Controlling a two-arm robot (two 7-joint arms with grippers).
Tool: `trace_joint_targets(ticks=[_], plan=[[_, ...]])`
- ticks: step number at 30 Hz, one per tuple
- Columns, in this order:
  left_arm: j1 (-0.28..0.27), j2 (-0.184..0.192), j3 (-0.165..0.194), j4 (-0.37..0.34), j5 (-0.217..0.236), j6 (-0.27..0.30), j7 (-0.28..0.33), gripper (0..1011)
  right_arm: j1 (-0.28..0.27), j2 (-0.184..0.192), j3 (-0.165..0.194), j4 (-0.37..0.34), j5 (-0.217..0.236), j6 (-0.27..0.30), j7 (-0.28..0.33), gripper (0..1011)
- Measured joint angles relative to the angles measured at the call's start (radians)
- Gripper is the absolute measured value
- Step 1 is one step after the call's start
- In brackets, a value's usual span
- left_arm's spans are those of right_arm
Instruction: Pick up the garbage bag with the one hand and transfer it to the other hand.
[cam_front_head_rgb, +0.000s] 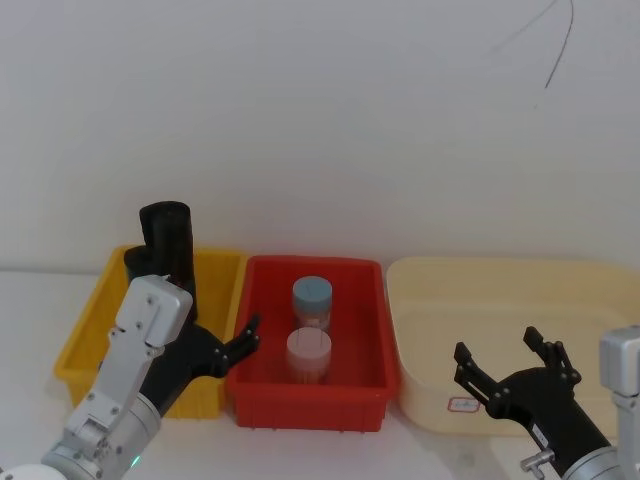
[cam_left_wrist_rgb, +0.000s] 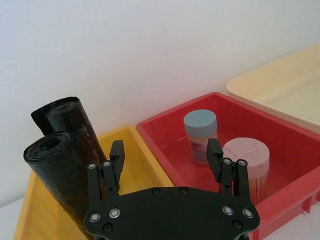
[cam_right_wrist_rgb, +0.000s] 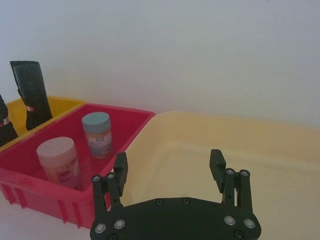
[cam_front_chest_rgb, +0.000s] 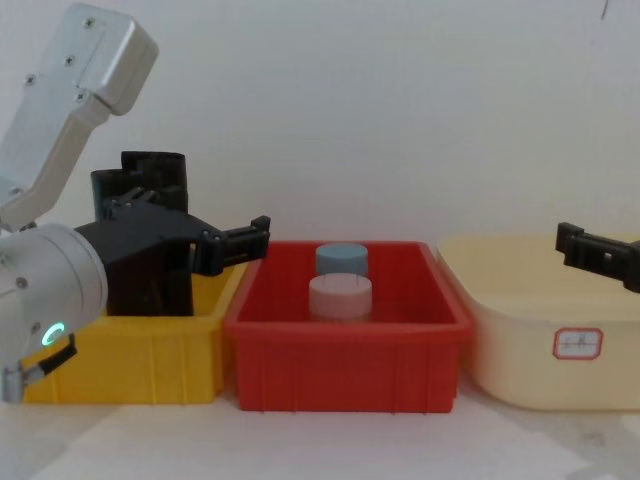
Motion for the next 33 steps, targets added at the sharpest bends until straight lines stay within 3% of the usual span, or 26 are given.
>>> trace_joint_targets(ticks=[33], plan=[[-0.003,-0.004,0.001,0.002,0.004,0.0,0.002,1001,0.0,0.0,0.0,0.0,0.0,0.0,0.0,1000]])
